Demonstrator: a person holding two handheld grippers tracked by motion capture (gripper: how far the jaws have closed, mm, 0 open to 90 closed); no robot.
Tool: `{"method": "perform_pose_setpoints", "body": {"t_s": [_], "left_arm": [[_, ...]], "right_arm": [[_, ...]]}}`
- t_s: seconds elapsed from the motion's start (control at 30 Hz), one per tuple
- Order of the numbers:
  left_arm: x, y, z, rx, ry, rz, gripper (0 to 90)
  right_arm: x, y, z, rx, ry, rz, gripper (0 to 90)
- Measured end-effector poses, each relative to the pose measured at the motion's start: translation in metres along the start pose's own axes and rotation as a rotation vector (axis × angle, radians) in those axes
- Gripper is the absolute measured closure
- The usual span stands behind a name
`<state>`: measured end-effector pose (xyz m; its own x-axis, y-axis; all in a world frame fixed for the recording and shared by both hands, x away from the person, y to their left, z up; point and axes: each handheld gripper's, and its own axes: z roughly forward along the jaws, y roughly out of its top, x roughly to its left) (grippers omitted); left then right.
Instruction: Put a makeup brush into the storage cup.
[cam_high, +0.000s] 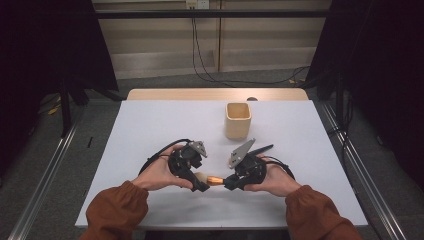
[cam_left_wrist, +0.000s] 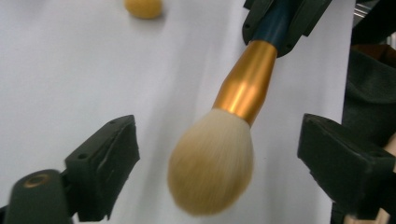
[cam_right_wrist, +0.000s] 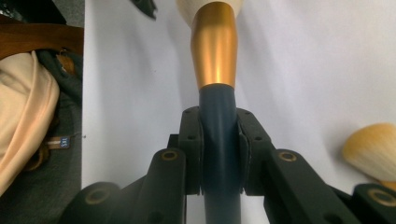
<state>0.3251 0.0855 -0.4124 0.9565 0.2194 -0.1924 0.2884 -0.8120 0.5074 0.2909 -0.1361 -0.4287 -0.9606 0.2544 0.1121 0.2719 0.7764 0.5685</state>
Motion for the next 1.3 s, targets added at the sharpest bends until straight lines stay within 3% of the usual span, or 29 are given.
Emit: {"method": "perform_pose_setpoints", "body": {"t_s": [0.1,0.27,0.6,0.87,0.93,1.0,1.1,1.3], "left_arm": [[0.001,-0.004,-0.003,-0.028,0.006,-0.017,7.8],[0.002,-0.01,-0.007,-0.085,0.058,-0.035,6.6],[0.003,-0.026,-0.011,-0.128,0.063,-0.068,4.3],[-0.002,-0.04,-0.016,-0.161,0.112,-0.103,4.2],[-0.002,-0.043,-0.017,-0.164,0.117,-0.096,4.3],[-0.004,-0.047,-0.019,-0.195,0.124,-0.121,4.2],[-0.004,-0.052,-0.022,-0.217,0.144,-0.126,4.3],[-0.005,-0.059,-0.025,-0.26,0.164,-0.148,4.3]], "right_arm": [[-0.002,-0.003,-0.001,0.001,-0.007,0.013,75.7],[-0.003,-0.009,-0.005,-0.02,-0.003,0.05,75.7],[-0.005,-0.02,-0.013,-0.052,-0.039,0.11,75.6],[0.003,-0.022,-0.014,-0.068,-0.072,0.156,75.7],[0.004,-0.023,-0.016,-0.086,-0.081,0.161,75.6],[0.004,-0.023,-0.017,-0.108,-0.083,0.17,75.7],[0.002,-0.025,-0.018,-0.14,-0.096,0.183,75.7],[0.001,-0.033,-0.02,-0.24,-0.118,0.228,75.7]]}}
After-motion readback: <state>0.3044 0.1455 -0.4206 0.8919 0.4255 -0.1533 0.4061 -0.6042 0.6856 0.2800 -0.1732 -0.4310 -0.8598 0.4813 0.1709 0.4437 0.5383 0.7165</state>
